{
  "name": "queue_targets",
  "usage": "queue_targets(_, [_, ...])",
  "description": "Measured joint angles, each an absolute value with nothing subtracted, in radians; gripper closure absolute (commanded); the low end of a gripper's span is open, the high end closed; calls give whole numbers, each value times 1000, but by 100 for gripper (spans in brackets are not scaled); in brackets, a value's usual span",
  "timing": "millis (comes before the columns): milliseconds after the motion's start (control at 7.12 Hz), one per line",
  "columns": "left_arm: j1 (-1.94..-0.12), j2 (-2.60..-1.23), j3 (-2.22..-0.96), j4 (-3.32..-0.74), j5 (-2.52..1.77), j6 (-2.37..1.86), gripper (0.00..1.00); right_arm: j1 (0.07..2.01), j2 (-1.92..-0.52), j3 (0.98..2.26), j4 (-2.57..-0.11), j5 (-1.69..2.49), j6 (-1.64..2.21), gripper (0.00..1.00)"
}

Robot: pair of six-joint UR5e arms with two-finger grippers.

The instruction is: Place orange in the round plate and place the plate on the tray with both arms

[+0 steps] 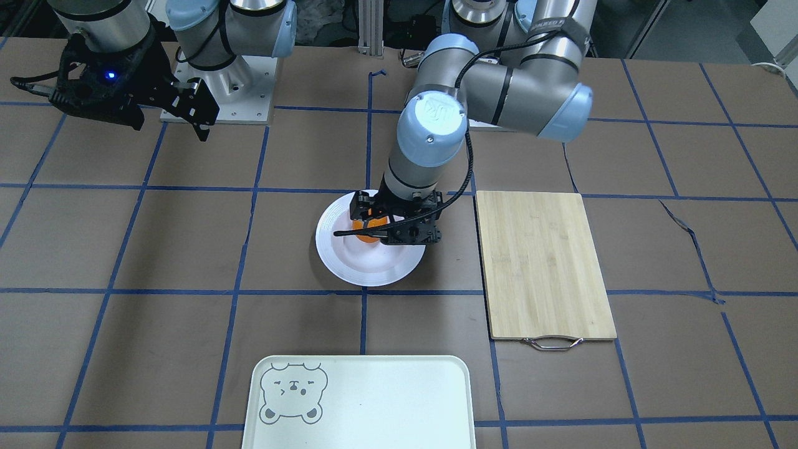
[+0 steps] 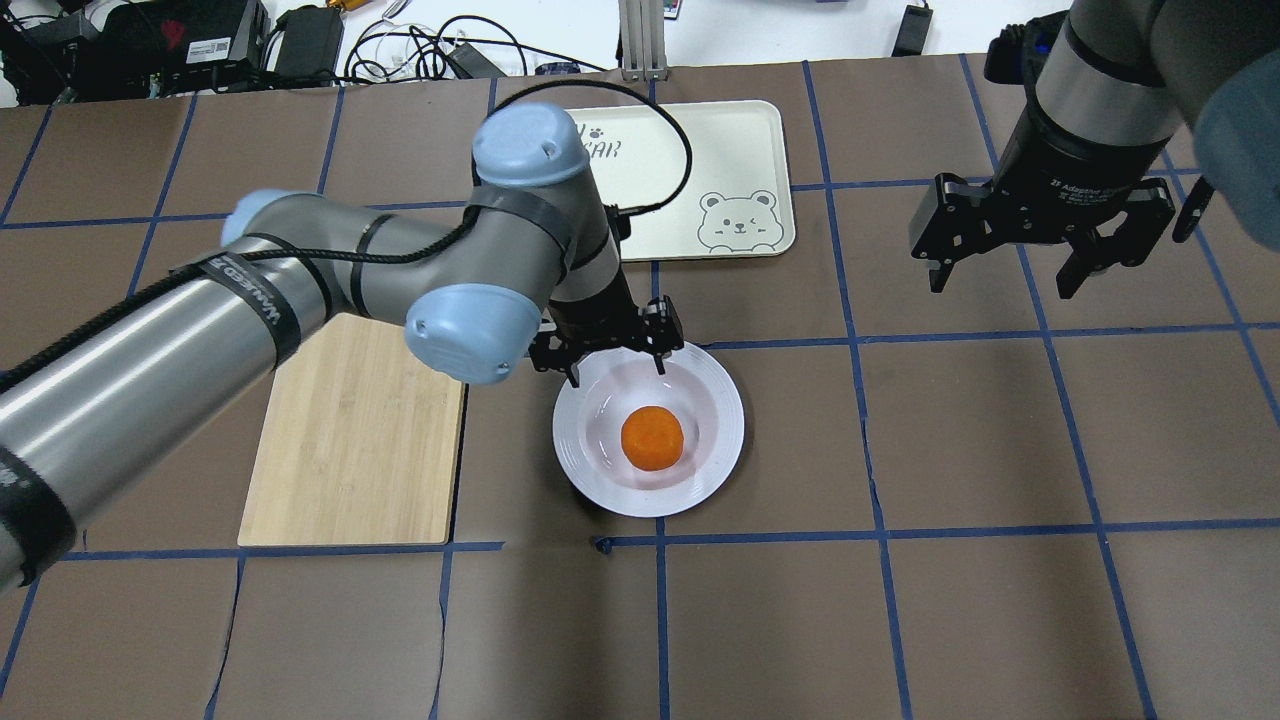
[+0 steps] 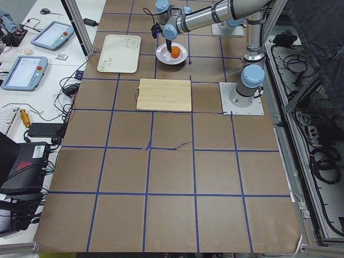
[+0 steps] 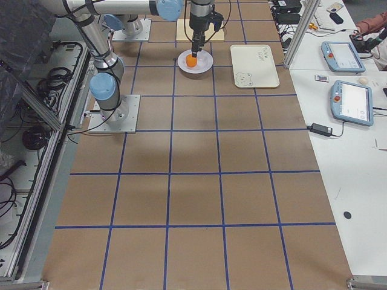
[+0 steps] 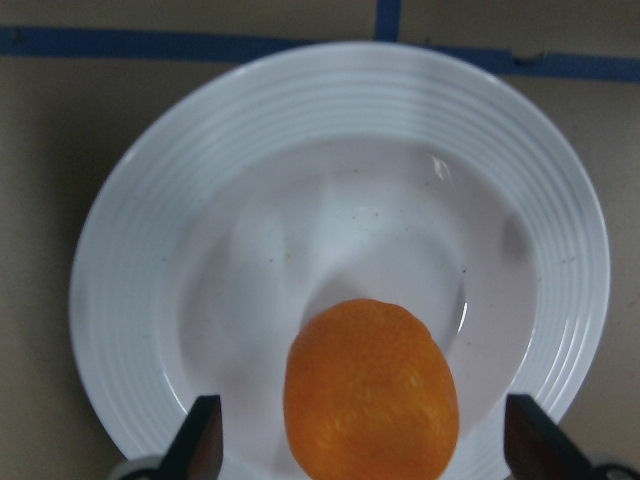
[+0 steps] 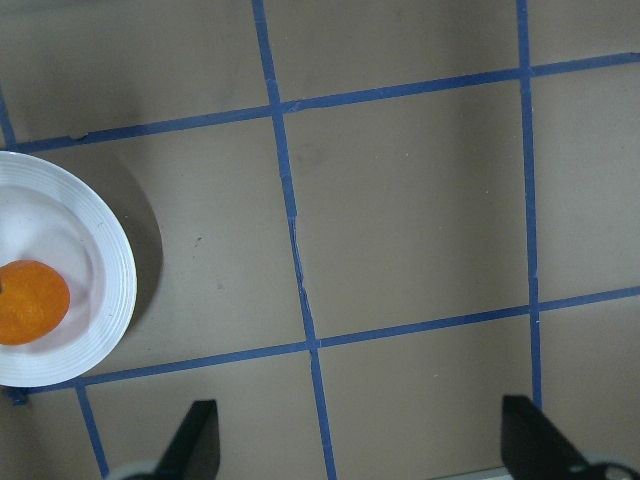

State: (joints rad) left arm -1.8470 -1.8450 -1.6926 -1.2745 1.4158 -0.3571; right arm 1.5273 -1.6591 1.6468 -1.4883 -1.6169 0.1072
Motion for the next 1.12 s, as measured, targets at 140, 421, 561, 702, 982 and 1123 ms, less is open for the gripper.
queue_targets(140, [-1797,-1799,-1618,-1396,1426,-319,0,1512,-1657,1647,-1496,-1613,110,0])
queue_targets(421, [-1721,-1704,-1534,-1561,1466,-224,0,1460,-1640,1648,-1513,-1595,92,0])
queue_targets(561, [-1690,-1671,-1522,-1581,1492,-159,0,1443,-1615,1648,-1516,-1581,60,0])
queue_targets(702, [-1653,-1653,-1518,-1563,1506,-102,0,1436,-1594,1645,-1519,-1570,31,0])
queue_targets(982, [-1611,-1633,-1519,-1489,1519,-62,0,1435,-1578,1640,-1522,-1543,11,0])
queue_targets(1123, [-1606,-1624,-1519,-1475,1520,-60,0,1435,-1561,1645,-1525,-1470,-1,0])
